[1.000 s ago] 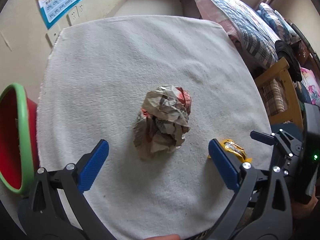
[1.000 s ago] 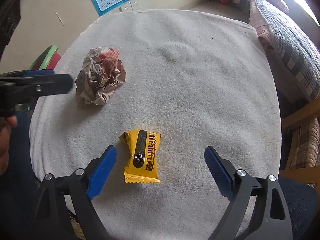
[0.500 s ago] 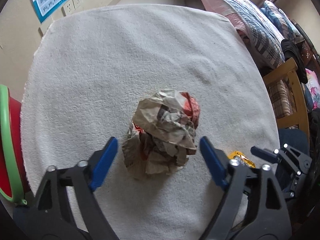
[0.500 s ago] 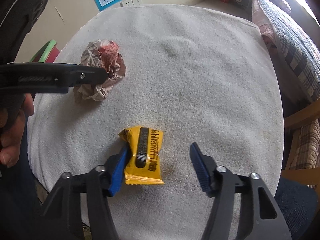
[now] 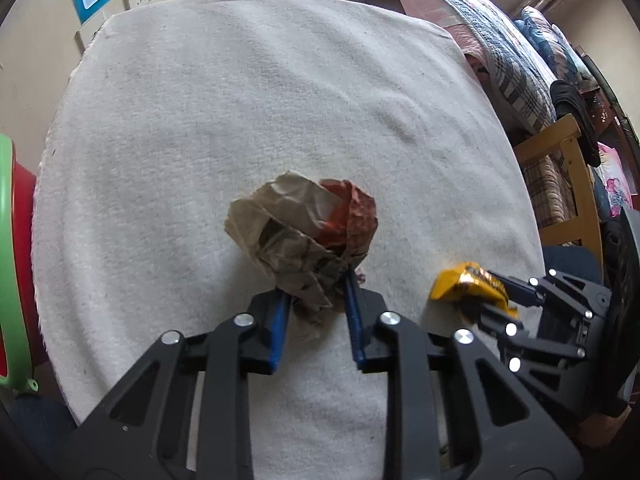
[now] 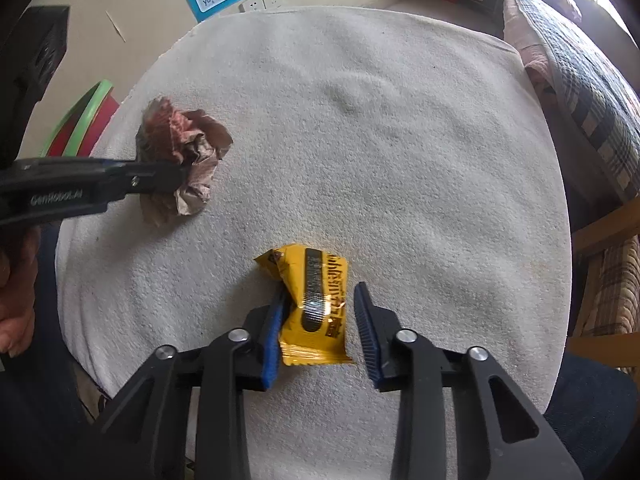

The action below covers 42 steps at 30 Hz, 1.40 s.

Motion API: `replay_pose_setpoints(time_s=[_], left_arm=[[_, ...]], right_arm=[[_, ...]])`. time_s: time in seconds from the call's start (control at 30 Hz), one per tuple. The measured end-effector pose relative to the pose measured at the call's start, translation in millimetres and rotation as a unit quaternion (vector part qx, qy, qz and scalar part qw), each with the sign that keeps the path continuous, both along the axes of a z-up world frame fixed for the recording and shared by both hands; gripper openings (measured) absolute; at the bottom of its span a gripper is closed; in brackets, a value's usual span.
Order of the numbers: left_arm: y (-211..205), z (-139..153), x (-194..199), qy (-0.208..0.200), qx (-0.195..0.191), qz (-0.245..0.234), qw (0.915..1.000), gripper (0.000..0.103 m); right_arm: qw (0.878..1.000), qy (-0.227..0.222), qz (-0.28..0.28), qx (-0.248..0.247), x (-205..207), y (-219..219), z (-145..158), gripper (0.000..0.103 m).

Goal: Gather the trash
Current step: 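Grasp the crumpled paper ball with the left gripper while the right gripper grasps the yellow candy wrapper, then lift the paper ball and yellow candy wrapper and carry them over the bucket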

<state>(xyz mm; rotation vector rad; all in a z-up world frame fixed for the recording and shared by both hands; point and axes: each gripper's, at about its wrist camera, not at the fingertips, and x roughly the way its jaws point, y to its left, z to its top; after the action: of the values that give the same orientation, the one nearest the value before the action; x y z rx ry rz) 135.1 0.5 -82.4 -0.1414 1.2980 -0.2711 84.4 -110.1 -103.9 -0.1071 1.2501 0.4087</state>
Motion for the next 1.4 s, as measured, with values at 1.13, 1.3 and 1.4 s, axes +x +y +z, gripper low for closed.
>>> replay_pose_setpoints(time_s=[1.13, 1.3, 1.4], left_arm=[[23, 67, -40, -0.071, 0.009, 0.025, 0.9971, 0.017], [39, 75, -44, -0.08, 0.011, 0.042, 0.9958, 0.017], [50, 79, -47, -0.086, 0.013, 0.054, 0.9948, 0.017]], right_arm=[[0.998, -0.054, -0.012, 0.033, 11, 5, 66, 0.026], [0.997, -0.066, -0.001, 0.036, 15, 16, 76, 0.026], [0.997, -0.072, 0.007, 0.037, 19, 25, 81, 0.026]])
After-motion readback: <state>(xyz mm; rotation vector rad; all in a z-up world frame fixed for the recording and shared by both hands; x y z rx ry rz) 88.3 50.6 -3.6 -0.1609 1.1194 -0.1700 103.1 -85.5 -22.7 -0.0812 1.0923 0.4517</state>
